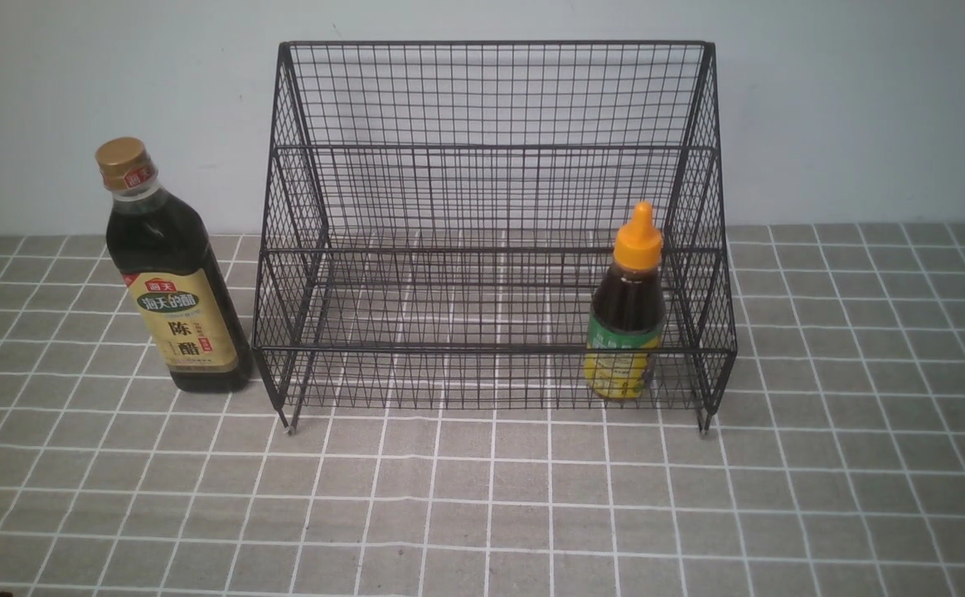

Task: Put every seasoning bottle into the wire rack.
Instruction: Use the left arm to grab the condiment bottle closest to it

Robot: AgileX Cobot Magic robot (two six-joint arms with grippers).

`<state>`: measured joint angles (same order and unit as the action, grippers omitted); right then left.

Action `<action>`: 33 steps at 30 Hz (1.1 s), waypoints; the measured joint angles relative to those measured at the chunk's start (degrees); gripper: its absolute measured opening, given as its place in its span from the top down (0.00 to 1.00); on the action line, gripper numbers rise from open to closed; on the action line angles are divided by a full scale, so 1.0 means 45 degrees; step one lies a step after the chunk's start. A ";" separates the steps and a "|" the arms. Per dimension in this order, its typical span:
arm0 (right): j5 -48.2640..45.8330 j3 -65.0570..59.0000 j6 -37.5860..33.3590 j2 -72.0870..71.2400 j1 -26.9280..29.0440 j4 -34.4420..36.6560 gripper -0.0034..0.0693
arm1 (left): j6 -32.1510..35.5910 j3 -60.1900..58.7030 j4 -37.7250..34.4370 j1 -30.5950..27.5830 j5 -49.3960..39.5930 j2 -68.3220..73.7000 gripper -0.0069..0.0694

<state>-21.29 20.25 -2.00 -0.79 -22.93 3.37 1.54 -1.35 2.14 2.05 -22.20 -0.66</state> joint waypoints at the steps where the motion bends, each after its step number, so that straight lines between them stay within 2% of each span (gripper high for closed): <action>1: -0.0057 -0.0053 -0.0110 0.0000 0.0000 0.0000 0.97 | 0.0000 0.0000 0.0000 0.0000 0.0000 0.0000 0.92; 4: -0.0097 -0.0426 -0.0267 0.0000 0.0465 0.0000 0.97 | 0.0000 0.0000 0.0000 0.0000 0.0000 0.0000 0.92; 9: -0.0014 -0.2620 -0.0374 0.0000 0.3481 -0.0091 0.97 | 0.0000 0.0000 0.0000 0.0000 0.0000 0.0000 0.92; 10: -0.0014 -0.2724 -0.0386 0.0000 0.3481 -0.0101 0.97 | 0.0000 0.0000 0.0000 0.0000 0.0000 0.0000 0.92; 14: 0.0025 -0.4668 -0.0384 0.0000 0.5291 -0.0151 0.97 | 0.0000 0.0000 0.0000 0.0000 0.0000 0.0000 0.92; 18: -0.0062 -0.4752 -0.0372 0.0016 0.5766 -0.0185 0.97 | 0.0000 0.0000 0.0000 0.0000 0.0000 0.0000 0.92; 33: -0.0062 -0.4752 -0.0134 0.0016 0.5764 -0.0185 0.97 | 0.0000 0.0000 0.0000 0.0000 0.0000 0.0000 0.92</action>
<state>-21.57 -1.14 -2.61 -0.72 3.01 2.54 1.54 -1.35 2.14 2.05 -22.20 -0.66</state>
